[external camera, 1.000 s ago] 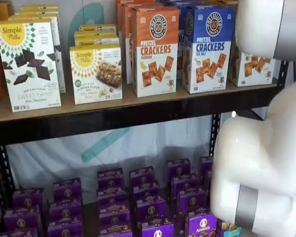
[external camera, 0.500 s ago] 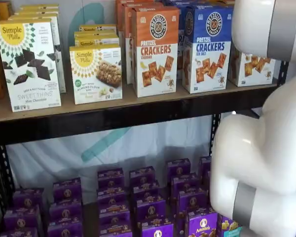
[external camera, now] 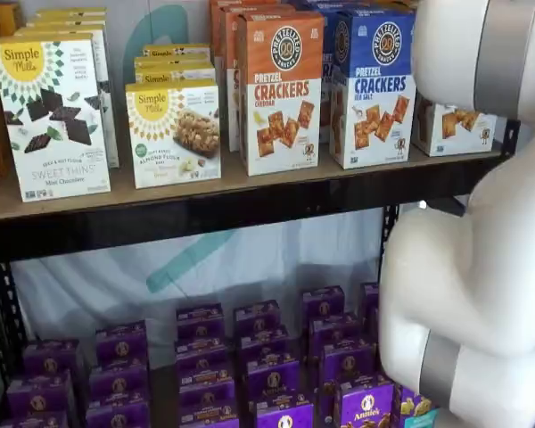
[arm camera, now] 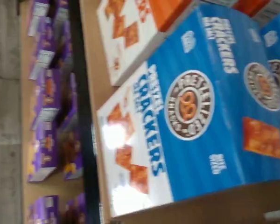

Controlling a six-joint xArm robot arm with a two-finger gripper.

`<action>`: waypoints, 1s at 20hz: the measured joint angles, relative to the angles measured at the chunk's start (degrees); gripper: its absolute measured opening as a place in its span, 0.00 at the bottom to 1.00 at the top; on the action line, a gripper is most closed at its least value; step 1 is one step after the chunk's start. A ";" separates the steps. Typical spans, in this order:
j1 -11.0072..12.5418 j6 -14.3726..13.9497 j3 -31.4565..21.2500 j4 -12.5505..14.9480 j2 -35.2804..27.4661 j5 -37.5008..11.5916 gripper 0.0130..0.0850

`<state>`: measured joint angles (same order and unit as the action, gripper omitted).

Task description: Retrieve the yellow and white box located on the top shelf, the sixth one from the left

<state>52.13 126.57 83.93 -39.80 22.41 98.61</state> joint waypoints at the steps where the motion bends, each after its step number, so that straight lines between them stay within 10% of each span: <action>1: -0.10 0.09 -0.25 -0.25 0.08 -0.78 1.00; 20: -5.54 -0.49 8.12 5.50 -8.62 -5.91 1.00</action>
<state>46.59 126.08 92.05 -34.30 13.78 92.70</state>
